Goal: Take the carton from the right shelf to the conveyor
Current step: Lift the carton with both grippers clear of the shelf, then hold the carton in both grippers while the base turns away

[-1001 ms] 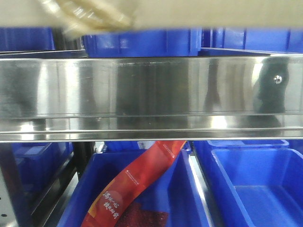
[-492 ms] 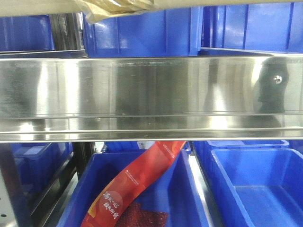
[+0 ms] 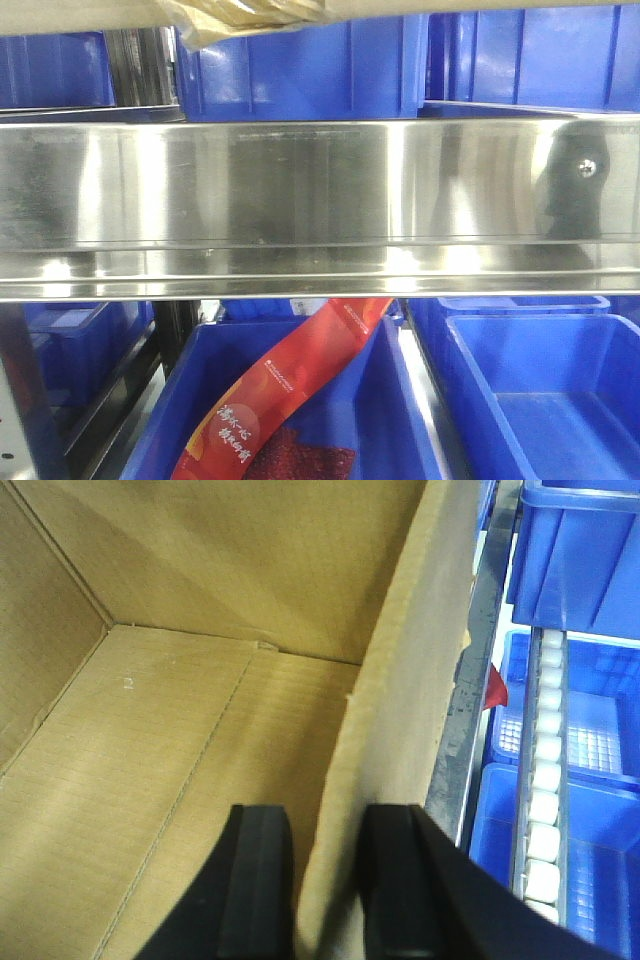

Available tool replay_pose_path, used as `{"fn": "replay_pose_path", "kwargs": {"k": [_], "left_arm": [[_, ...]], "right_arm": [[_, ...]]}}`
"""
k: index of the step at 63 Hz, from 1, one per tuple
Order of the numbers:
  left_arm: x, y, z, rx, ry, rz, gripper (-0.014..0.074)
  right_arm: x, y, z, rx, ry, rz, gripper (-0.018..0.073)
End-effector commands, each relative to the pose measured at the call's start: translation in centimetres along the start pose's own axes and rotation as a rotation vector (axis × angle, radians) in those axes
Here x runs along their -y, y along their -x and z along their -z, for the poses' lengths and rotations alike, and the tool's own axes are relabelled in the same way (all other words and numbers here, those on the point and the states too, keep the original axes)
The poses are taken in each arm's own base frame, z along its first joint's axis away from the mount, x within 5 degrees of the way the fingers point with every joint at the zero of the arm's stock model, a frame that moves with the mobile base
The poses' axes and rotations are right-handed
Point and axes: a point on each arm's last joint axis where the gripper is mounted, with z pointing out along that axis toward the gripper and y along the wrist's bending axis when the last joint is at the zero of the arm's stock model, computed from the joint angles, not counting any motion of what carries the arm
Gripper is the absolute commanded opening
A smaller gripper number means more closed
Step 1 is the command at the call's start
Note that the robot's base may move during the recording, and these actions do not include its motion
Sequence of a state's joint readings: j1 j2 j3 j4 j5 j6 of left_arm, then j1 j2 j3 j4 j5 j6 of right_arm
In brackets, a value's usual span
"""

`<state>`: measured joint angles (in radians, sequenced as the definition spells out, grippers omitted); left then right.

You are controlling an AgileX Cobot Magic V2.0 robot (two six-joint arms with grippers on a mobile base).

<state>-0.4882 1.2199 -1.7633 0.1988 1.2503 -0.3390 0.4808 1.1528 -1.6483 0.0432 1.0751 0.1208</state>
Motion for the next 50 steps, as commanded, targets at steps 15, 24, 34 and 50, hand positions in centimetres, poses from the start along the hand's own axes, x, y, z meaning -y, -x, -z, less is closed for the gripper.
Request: {"fn": "replay_pose_path", "kwargs": {"k": [15, 24, 34, 50], "left_arm": [[0.02, 0.37, 0.53, 0.047, -0.005, -0.017, -0.0016], [0.02, 0.37, 0.53, 0.047, -0.005, -0.017, -0.0016], [0.02, 0.37, 0.53, 0.047, -0.005, -0.017, -0.0016], [0.02, 0.37, 0.53, 0.047, -0.005, -0.017, -0.0016]], "right_arm": [[-0.50, 0.62, 1.19, 0.089, 0.051, 0.011, -0.0068], [-0.50, 0.62, 1.19, 0.089, 0.051, 0.011, -0.0068], [-0.50, 0.62, 1.19, 0.089, 0.051, 0.011, -0.0068], [-0.50, 0.62, 1.19, 0.089, 0.051, 0.011, -0.0068]]}}
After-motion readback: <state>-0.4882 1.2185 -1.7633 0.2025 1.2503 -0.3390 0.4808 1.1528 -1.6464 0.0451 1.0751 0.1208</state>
